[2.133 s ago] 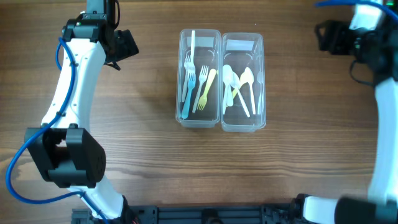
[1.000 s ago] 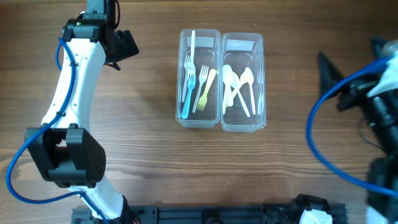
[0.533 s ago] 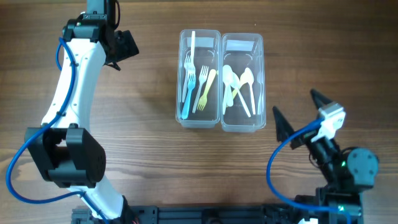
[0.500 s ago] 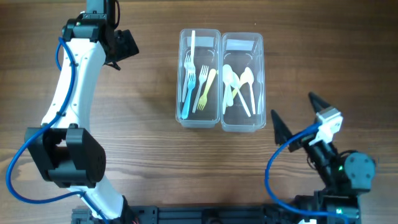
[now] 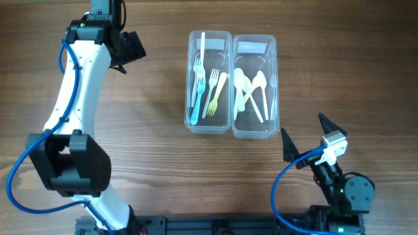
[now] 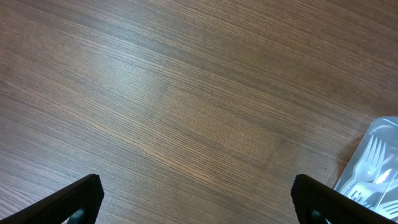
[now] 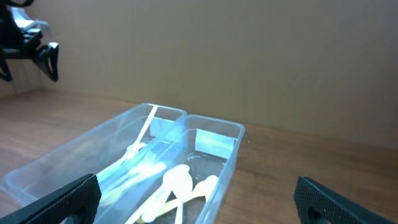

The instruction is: Pack container

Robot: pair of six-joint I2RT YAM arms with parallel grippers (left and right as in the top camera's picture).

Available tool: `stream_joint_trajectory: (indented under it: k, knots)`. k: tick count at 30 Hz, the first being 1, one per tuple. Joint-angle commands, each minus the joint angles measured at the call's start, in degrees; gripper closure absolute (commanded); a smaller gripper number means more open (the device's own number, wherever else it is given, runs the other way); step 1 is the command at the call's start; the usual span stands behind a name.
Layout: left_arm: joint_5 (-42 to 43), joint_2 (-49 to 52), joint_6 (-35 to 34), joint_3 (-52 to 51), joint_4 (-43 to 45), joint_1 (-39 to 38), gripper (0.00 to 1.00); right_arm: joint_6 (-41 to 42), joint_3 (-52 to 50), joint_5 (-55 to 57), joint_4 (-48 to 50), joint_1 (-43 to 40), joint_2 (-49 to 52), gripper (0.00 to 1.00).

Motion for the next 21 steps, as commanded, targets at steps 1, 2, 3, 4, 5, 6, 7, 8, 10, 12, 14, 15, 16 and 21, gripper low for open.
stream_joint_trajectory:
  k: [1, 2, 3, 4, 5, 6, 7, 8, 10, 12, 14, 15, 16, 21]
  knots:
    - [-0.5, -0.9, -0.2, -0.2, 0.0, 0.0, 0.00, 1.1, -2.1, 2.1, 1.2, 0.3, -2.1, 0.00]
    - [-0.5, -0.9, -0.2, -0.2, 0.0, 0.0, 0.00, 1.2, -3.0, 2.0, 2.3, 0.3, -2.7, 0.00]
    - [-0.5, -0.9, -0.2, -0.2, 0.0, 0.0, 0.00, 1.1, -3.8, 2.0, 3.6, 0.3, -2.6, 0.00]
    - [-0.5, -0.9, -0.2, -0.2, 0.0, 0.0, 0.00, 1.1, -4.8, 2.1, 4.4, 0.3, -2.6, 0.00]
    - [-0.5, -0.9, -0.2, -0.2, 0.0, 0.0, 0.00, 1.1, -4.7, 2.1, 3.7, 0.3, -2.6, 0.00]
    - [-0.5, -0.9, -0.2, -0.2, 0.0, 0.0, 0.00, 1.2, -4.7, 2.0, 3.9, 0.3, -2.6, 0.00]
    - [-0.5, -0.9, -0.1, -0.2, 0.0, 0.0, 0.00, 1.1, -4.7, 2.0, 4.3, 0.3, -2.6, 0.00]
    - [-0.5, -0.9, -0.2, -0.2, 0.0, 0.0, 0.00, 1.1, -4.7, 2.0, 4.4, 0.3, -2.6, 0.00]
    - [-0.5, -0.9, -0.2, -0.2, 0.0, 0.0, 0.00, 1.1, -4.7, 2.0, 3.2, 0.3, -2.6, 0.00]
    - [-0.5, -0.9, -0.2, -0.2, 0.0, 0.0, 0.00, 1.1, -4.7, 2.0, 2.7, 0.3, -2.5, 0.00]
    - [-0.5, -0.9, -0.2, -0.2, 0.0, 0.0, 0.00, 1.1, -4.7, 2.0, 2.6, 0.3, -2.1, 0.00]
    - [-0.5, -0.9, -0.2, -0.2, 0.0, 0.0, 0.00, 1.1, -4.7, 2.1, 2.6, 0.3, -2.0, 0.00]
    - [-0.5, -0.9, -0.2, -0.2, 0.0, 0.0, 0.00, 1.1, -4.7, 2.0, 2.6, 0.3, -1.9, 0.00]
    - [-0.5, -0.9, -0.2, -0.2, 0.0, 0.0, 0.00, 1.1, -4.7, 2.0, 2.6, 0.3, -1.9, 0.00]
